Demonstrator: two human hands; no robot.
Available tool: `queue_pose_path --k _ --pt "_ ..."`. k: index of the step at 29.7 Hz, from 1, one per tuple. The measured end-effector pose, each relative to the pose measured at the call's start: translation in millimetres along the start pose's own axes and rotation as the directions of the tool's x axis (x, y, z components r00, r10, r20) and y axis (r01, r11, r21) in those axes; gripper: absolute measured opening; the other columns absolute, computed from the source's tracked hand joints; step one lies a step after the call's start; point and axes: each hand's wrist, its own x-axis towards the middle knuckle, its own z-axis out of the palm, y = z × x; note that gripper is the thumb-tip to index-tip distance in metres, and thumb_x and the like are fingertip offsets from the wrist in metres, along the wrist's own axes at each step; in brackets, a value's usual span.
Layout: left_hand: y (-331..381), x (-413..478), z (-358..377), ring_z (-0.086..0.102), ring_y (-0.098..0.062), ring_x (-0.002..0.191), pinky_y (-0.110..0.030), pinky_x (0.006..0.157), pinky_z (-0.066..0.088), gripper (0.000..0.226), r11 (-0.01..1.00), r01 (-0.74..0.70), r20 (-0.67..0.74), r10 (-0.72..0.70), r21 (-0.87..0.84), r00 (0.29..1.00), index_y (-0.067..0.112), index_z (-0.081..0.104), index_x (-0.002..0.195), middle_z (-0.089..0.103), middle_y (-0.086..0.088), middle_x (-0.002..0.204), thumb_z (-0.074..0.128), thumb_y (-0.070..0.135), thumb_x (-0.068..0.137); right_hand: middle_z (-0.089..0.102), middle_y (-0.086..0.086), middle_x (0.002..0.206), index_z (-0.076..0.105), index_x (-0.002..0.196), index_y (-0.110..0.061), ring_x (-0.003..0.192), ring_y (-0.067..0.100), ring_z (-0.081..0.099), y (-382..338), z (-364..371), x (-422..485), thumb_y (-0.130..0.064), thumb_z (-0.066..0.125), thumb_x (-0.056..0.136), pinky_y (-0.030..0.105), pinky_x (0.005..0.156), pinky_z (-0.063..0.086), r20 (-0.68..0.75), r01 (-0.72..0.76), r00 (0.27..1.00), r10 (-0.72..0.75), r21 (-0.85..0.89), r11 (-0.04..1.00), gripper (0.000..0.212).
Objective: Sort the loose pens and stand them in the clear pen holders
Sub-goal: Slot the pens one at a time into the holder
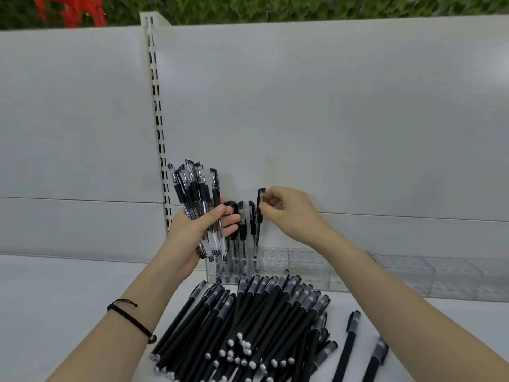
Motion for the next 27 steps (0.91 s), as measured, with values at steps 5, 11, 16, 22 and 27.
queue_pose_path --k 5,11,16,22,27 --pt "-1.8 0.0 -0.3 0.073 -0.025 0.089 -0.032 0.07 0.06 0.015 0.998 0.007 0.052 -0.01 0.061 0.999 0.002 0.064 0.106 0.075 -0.012 0.097 0.059 0.004 0.092 0.064 -0.003 0.082 0.071 0.093 -0.013 0.075 0.01 0.055 3.8 8.3 -5.6 -0.023 0.064 0.09 0.017 0.063 0.041 0.183 -0.02 0.983 0.022 -0.012 1.0 0.013" --pt "-2.9 -4.3 2.5 0.073 -0.026 0.092 -0.031 0.068 0.06 0.022 0.982 0.062 0.158 -0.091 0.18 0.983 -0.001 0.063 0.11 0.074 -0.012 0.103 0.059 0.01 0.091 0.071 0.003 0.077 0.073 0.085 -0.009 0.062 0.008 0.057 0.2 -0.6 -1.6 -0.038 0.064 0.089 0.027 0.064 0.046 0.084 -0.05 0.995 0.053 -0.033 0.998 0.03" --pt "-6.2 -7.0 5.3 0.072 -0.032 0.091 -0.033 0.069 0.061 0.024 0.966 0.117 0.213 -0.167 0.23 0.963 -0.001 0.062 0.111 0.073 -0.021 0.101 0.061 0.007 0.089 0.068 0.0 0.074 0.07 0.088 -0.015 0.043 0.007 0.044 -16.1 -5.9 -5.9 -0.033 0.063 0.092 0.014 0.042 0.034 0.06 -0.14 0.99 0.127 0.448 0.883 0.02" --pt "-4.9 -4.1 2.4 0.071 -0.035 0.095 -0.04 0.078 0.06 0.022 0.97 0.12 0.193 -0.161 0.209 0.968 0.002 0.062 0.115 0.072 -0.02 0.104 0.054 0.008 0.095 0.061 0.005 0.072 0.064 0.084 -0.004 0.04 0.007 0.045 -22.1 -11.5 -2.0 -0.015 0.06 0.094 0.019 0.037 0.031 0.011 -0.167 0.975 0.224 0.702 0.693 0.015" --pt "-3.2 2.3 -3.0 0.073 -0.028 0.087 -0.032 0.068 0.061 0.021 0.984 0.043 0.063 -0.055 0.175 0.996 0.003 0.062 0.114 0.074 -0.016 0.1 0.051 0.009 0.098 0.058 -0.001 0.067 0.061 0.082 -0.013 0.041 0.006 0.047 -15.9 -19.2 0.9 -0.018 0.058 0.096 0.017 0.041 0.033 -0.122 -0.093 0.975 0.185 0.531 0.843 0.015"
